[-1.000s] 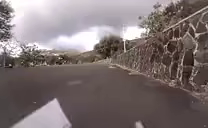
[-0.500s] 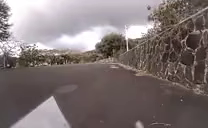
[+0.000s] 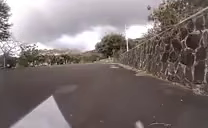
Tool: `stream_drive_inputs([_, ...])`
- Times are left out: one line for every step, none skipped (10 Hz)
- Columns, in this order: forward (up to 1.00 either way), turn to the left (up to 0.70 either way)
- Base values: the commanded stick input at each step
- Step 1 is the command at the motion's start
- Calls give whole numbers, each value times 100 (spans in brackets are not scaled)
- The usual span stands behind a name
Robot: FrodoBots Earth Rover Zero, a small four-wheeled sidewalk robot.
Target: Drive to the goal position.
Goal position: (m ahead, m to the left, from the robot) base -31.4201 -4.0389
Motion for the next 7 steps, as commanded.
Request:
stream_drive_inputs([0, 100])
stream_drive_inputs([0, 100])
stream_drive_inputs([0, 100])
stream_drive_inputs([0, 100])
stream_drive_inputs([0, 100])
stream_drive_inputs([0, 100])
stream_drive_inputs([0, 100])
